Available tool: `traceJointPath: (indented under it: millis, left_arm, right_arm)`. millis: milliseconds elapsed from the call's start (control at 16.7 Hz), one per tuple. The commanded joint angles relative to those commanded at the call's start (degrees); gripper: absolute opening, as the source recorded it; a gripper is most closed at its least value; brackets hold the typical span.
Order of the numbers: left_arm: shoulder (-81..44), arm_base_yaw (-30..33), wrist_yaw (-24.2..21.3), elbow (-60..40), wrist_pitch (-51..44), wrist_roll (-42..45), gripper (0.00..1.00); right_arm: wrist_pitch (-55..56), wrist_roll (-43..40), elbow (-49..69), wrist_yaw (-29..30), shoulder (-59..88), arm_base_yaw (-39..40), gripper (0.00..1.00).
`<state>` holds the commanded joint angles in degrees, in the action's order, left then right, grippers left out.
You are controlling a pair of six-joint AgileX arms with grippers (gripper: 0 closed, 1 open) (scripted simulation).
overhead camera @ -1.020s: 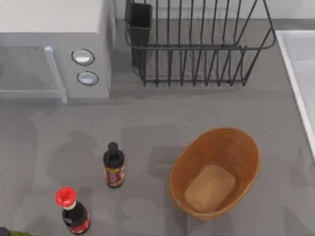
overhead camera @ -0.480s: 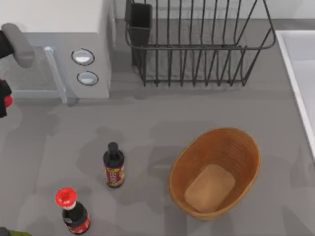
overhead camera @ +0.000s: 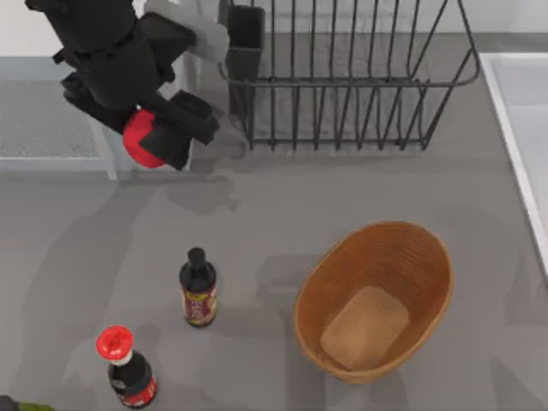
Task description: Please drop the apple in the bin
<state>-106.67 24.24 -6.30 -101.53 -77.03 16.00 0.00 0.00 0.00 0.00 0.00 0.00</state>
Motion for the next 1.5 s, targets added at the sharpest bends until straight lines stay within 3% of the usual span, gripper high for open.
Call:
traceJointPath:
  millis: [420, 720, 960, 1500]
  left_arm:
    - [-6.40, 20.11, 1.88, -11.20, 0.26, -41.68, 0.00]
    - [-11.89, 28.43, 2.52, -15.47, -1.79, -62.79, 0.00]
    - [-14.54, 30.67, 2.03, -16.36, -3.40, -69.16, 0.00]
    - [-14.50, 30.45, 2.03, -12.94, 0.05, -69.15, 0.00]
  right_arm:
    - [0.00, 0.00, 0.00, 0.00, 0.00, 0.00, 1.00]
    - [0.00, 0.00, 0.00, 0.00, 0.00, 0.00, 1.00]
    - [0.00, 0.00, 0.00, 0.00, 0.00, 0.00, 1.00]
    - [0.00, 0.00, 0.00, 0.00, 0.00, 0.00, 1.00]
